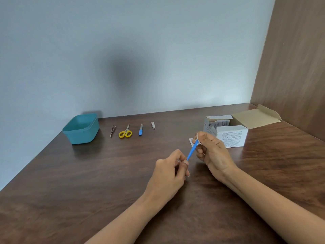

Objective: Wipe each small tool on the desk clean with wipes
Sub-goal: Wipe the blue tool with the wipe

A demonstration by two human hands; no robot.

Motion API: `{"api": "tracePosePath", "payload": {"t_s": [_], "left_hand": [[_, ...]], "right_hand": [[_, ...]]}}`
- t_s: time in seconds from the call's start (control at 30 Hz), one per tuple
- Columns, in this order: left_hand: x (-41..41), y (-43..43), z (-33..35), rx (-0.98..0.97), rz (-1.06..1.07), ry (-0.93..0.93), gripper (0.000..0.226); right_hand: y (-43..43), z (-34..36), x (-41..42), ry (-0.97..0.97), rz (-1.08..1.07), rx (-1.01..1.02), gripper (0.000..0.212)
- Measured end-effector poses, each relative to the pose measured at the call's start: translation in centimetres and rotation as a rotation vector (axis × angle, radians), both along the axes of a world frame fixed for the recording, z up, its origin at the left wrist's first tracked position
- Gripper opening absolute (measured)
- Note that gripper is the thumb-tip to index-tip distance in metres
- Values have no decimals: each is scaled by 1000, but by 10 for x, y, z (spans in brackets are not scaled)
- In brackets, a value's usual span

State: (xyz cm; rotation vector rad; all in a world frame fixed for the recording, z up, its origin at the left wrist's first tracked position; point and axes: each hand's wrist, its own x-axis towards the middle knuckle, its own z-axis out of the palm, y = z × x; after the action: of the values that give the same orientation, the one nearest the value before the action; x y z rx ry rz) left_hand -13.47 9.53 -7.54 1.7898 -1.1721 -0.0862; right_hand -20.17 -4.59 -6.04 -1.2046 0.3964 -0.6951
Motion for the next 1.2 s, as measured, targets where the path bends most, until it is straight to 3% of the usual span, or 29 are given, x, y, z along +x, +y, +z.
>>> {"api": "tracePosePath", "payload": {"t_s": [0.3,0.57,0.93,1.2], "left_hand": [[3,0,1,-24,3,66,14],[3,0,0,-16,-6,31,14],[3,0,0,-22,-6,38,14],[3,0,1,-6,-18,47,13]], "right_hand": [[-2,2,-1,-146,199,237,11],[0,1,0,-77,69,132,11],[-1,2,-1,-139,154,190,22],[-2,2,0,-107,81,149,9]]}}
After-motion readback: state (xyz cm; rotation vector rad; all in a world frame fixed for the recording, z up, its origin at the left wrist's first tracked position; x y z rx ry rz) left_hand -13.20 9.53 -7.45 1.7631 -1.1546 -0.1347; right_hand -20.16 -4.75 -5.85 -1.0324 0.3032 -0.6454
